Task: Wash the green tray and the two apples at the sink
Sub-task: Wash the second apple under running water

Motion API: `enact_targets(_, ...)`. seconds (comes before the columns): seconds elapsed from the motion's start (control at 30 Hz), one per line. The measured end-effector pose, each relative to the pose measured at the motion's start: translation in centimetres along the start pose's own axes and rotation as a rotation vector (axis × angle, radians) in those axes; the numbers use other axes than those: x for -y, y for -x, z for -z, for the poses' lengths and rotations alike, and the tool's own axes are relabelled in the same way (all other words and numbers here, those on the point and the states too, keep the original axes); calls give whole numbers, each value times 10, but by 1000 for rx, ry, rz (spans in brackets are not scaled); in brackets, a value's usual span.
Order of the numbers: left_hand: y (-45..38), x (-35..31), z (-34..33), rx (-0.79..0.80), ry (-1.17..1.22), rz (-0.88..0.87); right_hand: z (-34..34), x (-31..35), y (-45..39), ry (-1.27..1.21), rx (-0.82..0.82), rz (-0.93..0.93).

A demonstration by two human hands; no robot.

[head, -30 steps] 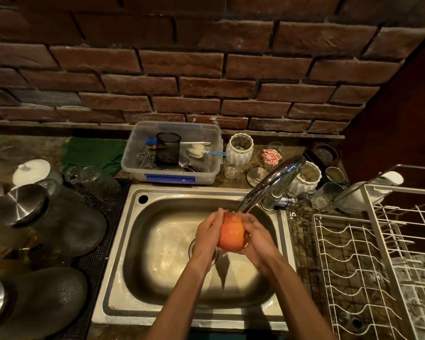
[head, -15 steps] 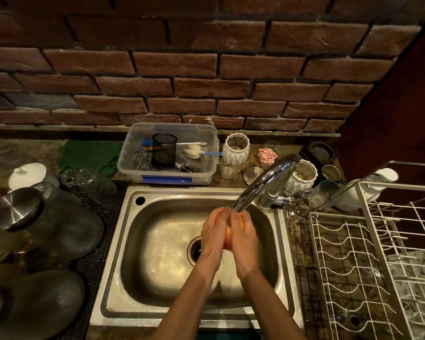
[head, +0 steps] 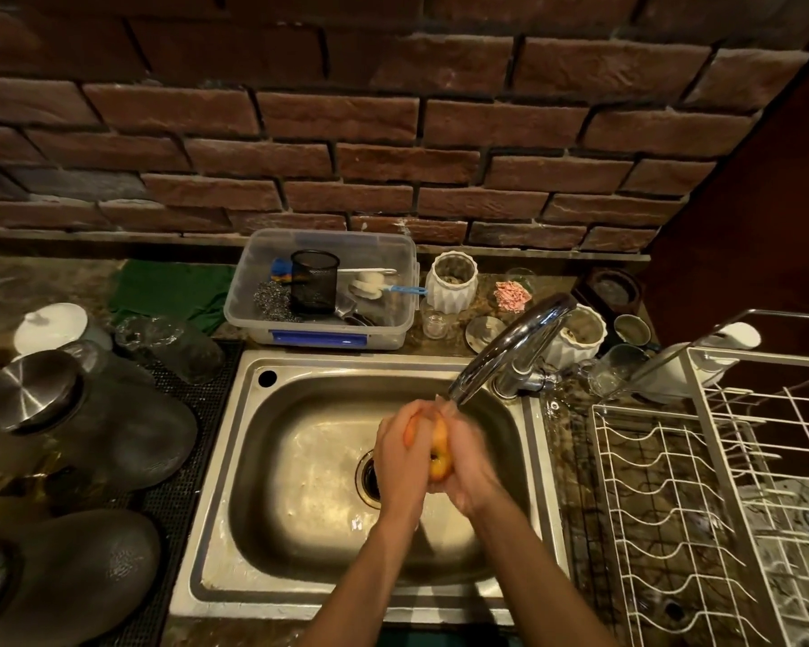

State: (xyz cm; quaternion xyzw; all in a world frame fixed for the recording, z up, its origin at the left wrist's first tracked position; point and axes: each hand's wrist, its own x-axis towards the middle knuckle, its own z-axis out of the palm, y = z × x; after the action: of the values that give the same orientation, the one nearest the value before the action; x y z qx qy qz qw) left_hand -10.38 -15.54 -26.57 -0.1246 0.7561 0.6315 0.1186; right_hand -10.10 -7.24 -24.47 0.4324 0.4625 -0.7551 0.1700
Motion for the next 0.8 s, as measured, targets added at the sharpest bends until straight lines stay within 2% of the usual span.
enact_targets(0.07,-2,-5,-2,-18,128,159,-10,-12,5,139,-148,268)
enact_targets(0.13,-10,-11,0,51,259,342,-10,-20,8,414,-243,557)
enact_targets(0.23,-17,-17,7,139,261,421,-5,-27,13,608,-299,687)
enact_targets(0.33,-22,-19,15,267,439,666,0,-33,17,747,-222,803)
enact_targets(0.47,-25,-20,19,374,566,850,13,-34,17,1000,-232,1140)
enact_targets(0.5,-24,-19,17,371,575,846,14,-32,15,980,-240,1135)
enact_targets(0.63,-12,-18,2,274,576,690,4,-21,8,621,-304,836)
enact_targets(0.7,-7,-17,-2,199,507,531,-3,-13,8,532,-317,747)
enact_targets(0.8,-5,-21,-2,115,246,229,-6,-6,7,277,-253,532)
